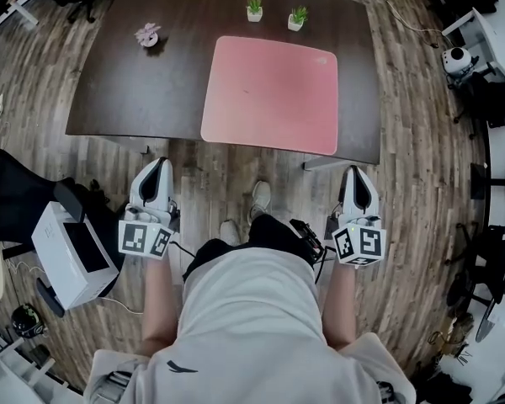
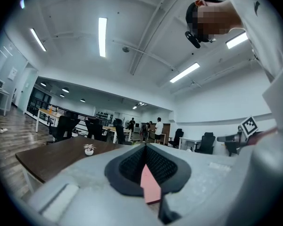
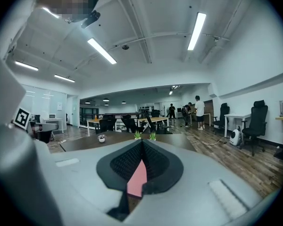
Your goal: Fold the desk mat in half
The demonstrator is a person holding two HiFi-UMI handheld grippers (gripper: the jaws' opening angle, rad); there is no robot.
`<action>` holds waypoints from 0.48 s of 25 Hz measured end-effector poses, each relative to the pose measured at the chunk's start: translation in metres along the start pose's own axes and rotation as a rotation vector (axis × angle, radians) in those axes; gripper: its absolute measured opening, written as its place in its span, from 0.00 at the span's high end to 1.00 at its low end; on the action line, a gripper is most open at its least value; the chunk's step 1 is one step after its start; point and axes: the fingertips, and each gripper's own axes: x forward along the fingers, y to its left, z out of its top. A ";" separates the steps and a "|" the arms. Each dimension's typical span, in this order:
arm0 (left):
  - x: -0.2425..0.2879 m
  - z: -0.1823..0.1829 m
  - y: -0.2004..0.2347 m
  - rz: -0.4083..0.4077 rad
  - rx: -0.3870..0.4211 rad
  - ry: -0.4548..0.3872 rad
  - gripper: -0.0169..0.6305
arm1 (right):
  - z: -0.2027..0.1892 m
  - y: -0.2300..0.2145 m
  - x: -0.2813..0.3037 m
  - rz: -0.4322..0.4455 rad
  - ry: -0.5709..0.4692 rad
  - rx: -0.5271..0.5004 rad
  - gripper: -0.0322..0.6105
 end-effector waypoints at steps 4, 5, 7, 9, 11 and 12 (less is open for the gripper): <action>0.040 0.003 -0.002 0.019 0.012 0.001 0.97 | 0.007 -0.031 0.040 0.014 -0.002 0.002 0.95; 0.050 0.004 -0.003 0.024 0.013 0.000 0.97 | 0.011 -0.038 0.050 0.019 -0.004 0.001 0.95; 0.069 0.008 -0.005 0.034 0.017 -0.004 0.97 | 0.017 -0.052 0.068 0.031 -0.009 0.004 0.95; 0.085 0.009 -0.008 0.043 0.021 -0.006 0.97 | 0.020 -0.064 0.084 0.043 -0.011 0.007 0.95; 0.098 0.010 -0.010 0.057 0.027 -0.010 0.97 | 0.022 -0.073 0.098 0.058 -0.012 0.007 0.95; 0.103 0.011 -0.011 0.065 0.030 -0.013 0.97 | 0.023 -0.077 0.104 0.066 -0.013 0.005 0.95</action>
